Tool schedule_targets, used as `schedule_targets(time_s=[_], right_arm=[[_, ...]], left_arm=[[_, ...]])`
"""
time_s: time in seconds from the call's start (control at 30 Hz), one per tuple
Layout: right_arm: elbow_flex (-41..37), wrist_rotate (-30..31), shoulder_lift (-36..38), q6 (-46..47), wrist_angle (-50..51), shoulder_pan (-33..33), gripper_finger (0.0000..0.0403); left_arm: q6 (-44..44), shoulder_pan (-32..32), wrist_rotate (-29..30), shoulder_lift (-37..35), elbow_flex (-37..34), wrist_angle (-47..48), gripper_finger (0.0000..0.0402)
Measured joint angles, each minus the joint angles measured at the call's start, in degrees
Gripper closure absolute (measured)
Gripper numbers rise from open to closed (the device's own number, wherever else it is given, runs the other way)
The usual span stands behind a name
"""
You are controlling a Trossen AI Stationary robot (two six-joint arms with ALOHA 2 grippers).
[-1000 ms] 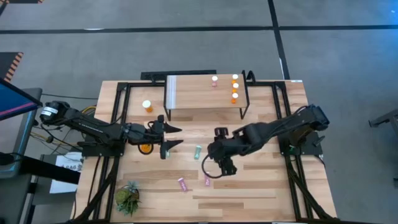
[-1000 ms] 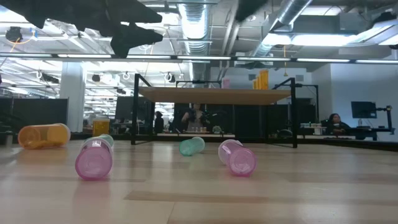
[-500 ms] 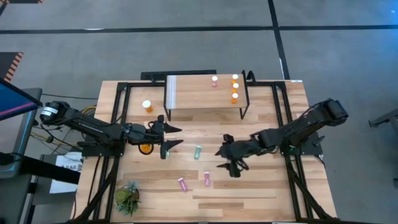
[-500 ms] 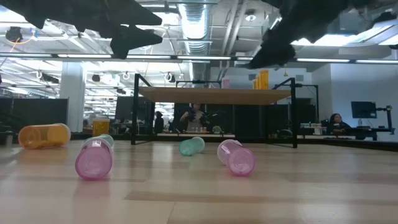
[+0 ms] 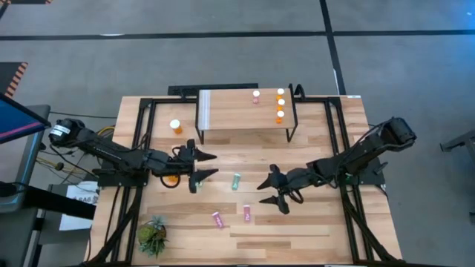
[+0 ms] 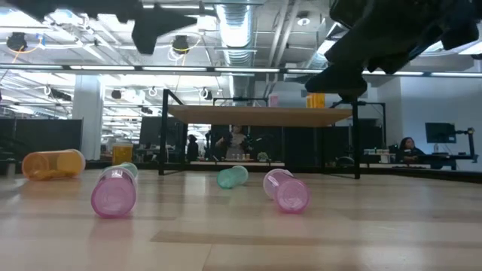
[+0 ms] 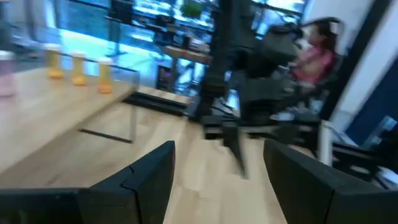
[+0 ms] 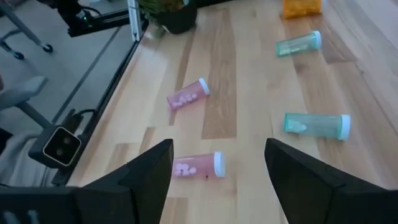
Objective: Pick and place medicine bottles onto shelf by color
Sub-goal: Put the left pink pill bottle on the shelf aligned with the other pink pill bottle
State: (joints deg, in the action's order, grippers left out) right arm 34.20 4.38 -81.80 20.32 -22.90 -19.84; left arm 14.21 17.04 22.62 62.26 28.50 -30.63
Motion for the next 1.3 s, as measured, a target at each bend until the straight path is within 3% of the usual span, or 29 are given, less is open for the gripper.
schedule_targets(time_s=[0.13,0.27,0.33,0.47,0.7,0.87,0.97,1.3], right_arm=[[0.0,0.0,1.48,0.26,0.13,-0.02,0.0127],[0.0,0.0,3.12,0.21,0.31,0.2,0.0127],[0.0,0.02,4.1,0.21,1.04,0.66,0.0127],[-0.02,0.05,5.48,0.18,2.84,1.34,0.0127],[0.0,0.05,5.49,-0.72,3.59,1.7,0.0127],[0.0,0.06,5.47,-0.79,4.3,1.7,0.0127],[0.0,0.07,5.47,-0.84,4.67,1.7,0.0127],[0.0,0.13,5.47,-0.81,4.24,1.99,0.0127]], left_arm=[[4.0,5.42,0.43,0.69,5.99,10.67,0.017],[11.36,12.46,10.76,6.55,10.98,24.52,0.0184],[15.8,14.74,12.12,10.99,13.67,29.44,0.0194],[18.12,18.58,7.85,21.58,18.61,33.12,0.0208],[12.11,21.12,3.61,38.57,29.98,33.49,0.0213],[7.19,20.85,-6.88,46.37,36.53,34.43,0.0213],[7.45,20.47,-11.66,48.82,37.72,36.78,0.0213],[11.92,20.14,-13.61,49.16,37.81,43.39,0.0213]])
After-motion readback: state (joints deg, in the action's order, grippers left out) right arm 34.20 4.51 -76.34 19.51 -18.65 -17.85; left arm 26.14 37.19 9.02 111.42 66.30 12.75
